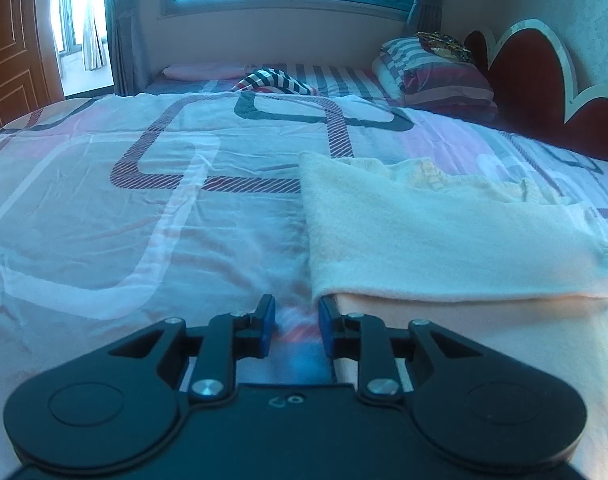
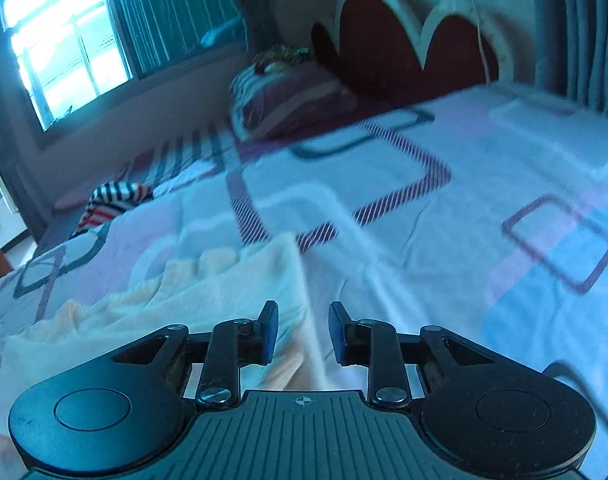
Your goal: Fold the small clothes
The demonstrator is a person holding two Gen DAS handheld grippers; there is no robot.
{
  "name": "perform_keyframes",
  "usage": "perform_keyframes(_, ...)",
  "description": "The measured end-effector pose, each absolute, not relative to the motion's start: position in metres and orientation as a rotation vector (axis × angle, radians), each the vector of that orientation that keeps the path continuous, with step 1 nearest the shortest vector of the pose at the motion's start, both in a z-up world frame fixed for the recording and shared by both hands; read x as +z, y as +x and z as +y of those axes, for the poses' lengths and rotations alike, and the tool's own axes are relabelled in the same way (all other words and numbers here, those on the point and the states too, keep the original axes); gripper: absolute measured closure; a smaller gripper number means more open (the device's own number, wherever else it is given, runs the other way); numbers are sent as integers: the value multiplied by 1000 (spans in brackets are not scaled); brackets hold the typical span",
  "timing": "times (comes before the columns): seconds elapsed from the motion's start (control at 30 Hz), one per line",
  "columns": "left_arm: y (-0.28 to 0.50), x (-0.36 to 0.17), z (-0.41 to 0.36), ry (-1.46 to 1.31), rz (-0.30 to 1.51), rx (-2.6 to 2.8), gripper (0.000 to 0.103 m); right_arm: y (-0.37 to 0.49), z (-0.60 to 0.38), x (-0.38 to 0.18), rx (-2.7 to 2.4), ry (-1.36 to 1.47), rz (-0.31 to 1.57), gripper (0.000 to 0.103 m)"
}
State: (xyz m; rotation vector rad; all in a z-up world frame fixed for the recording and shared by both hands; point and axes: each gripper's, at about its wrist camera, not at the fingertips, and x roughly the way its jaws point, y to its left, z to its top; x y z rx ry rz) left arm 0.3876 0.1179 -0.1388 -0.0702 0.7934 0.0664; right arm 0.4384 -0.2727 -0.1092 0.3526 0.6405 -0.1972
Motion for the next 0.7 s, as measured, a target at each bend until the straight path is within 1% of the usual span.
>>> perform_keyframes(0.07, 380, -129, 118, -87, 772, 50, 82, 438, -272, -102, -177, 324, 615, 76)
perform_keyframes(0.17, 379, -112, 111, -85, 721, 23, 82, 446, -260, -101, -100, 288, 638, 76)
perform_keyframes(0.23, 386, -106, 105, -110, 708, -3, 75, 453, -249, -107, -64, 269, 669, 76)
perform_keyframes(0.27, 392, -106, 102, -121, 710, -13, 76, 455, -245, -111, -55, 263, 684, 76)
perform_keyframes(0.5, 442, -128, 76, -104, 754, -50, 76, 476, -224, -137, -1, 233, 775, 75)
perform_keyframes(0.7, 470, -151, 86, -125, 792, 10, 74, 499, -218, -149, 1, 185, 754, 75)
